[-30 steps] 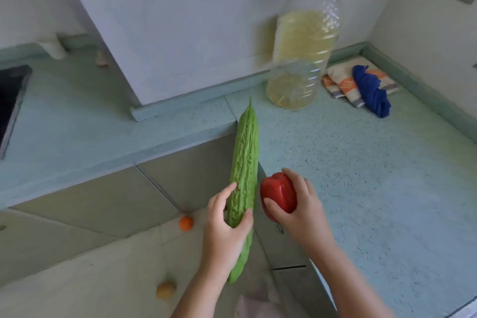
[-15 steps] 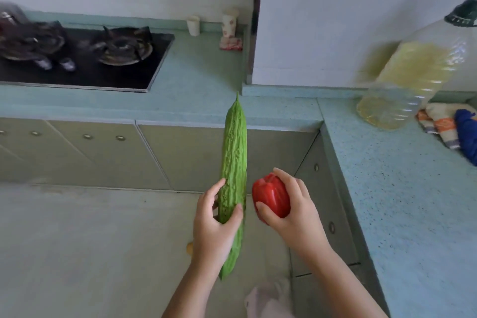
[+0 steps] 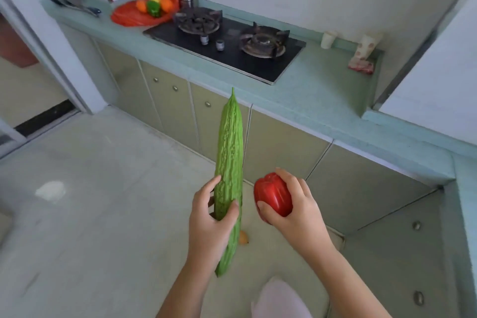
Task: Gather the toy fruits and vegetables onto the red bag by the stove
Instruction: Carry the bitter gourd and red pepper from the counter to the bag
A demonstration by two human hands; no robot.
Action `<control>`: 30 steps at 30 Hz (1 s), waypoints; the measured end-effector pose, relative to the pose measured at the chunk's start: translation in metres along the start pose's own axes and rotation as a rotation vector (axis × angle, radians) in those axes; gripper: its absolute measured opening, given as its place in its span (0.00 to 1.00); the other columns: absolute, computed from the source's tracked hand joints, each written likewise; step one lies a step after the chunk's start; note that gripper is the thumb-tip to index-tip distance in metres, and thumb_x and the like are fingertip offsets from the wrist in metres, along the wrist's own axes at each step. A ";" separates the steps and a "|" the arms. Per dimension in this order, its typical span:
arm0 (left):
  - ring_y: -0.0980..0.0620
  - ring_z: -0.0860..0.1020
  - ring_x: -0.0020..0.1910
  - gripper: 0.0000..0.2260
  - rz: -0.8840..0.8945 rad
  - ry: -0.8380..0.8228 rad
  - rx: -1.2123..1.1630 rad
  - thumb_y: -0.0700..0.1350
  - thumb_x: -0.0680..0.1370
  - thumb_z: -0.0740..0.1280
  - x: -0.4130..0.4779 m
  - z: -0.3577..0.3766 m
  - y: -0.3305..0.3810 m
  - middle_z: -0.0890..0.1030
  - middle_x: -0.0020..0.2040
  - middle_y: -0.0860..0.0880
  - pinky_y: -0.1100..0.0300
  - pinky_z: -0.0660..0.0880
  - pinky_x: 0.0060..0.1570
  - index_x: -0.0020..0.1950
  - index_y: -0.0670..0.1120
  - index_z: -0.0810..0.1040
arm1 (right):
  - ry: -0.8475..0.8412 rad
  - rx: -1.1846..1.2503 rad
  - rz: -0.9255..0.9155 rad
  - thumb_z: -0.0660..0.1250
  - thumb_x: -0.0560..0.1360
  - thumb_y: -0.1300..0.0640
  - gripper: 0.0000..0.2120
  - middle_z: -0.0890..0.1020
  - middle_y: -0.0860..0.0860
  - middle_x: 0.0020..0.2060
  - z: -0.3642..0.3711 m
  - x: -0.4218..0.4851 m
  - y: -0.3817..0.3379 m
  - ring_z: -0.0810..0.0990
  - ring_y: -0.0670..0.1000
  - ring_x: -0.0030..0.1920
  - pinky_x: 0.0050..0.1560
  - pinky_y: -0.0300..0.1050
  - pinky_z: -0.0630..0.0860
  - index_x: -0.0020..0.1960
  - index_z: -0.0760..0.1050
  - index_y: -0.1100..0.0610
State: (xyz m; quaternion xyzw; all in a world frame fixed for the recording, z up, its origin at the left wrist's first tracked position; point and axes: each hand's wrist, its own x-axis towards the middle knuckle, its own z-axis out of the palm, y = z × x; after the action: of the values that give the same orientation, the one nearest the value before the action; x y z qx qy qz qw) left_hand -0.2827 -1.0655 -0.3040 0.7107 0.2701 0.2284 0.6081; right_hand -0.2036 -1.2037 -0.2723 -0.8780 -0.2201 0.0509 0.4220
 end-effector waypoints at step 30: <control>0.55 0.76 0.51 0.21 -0.119 0.344 -0.026 0.37 0.73 0.69 0.326 -0.157 0.013 0.76 0.57 0.53 0.69 0.75 0.31 0.57 0.61 0.71 | -0.274 0.168 -0.173 0.73 0.67 0.50 0.32 0.67 0.44 0.57 0.219 0.333 -0.145 0.71 0.47 0.52 0.45 0.32 0.68 0.67 0.63 0.44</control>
State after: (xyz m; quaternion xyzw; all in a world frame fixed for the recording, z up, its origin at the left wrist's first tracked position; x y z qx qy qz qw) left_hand -0.1395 -0.7351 -0.2682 0.6360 0.4087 0.3138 0.5744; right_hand -0.0144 -0.8243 -0.2696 -0.8022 -0.3453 0.1517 0.4629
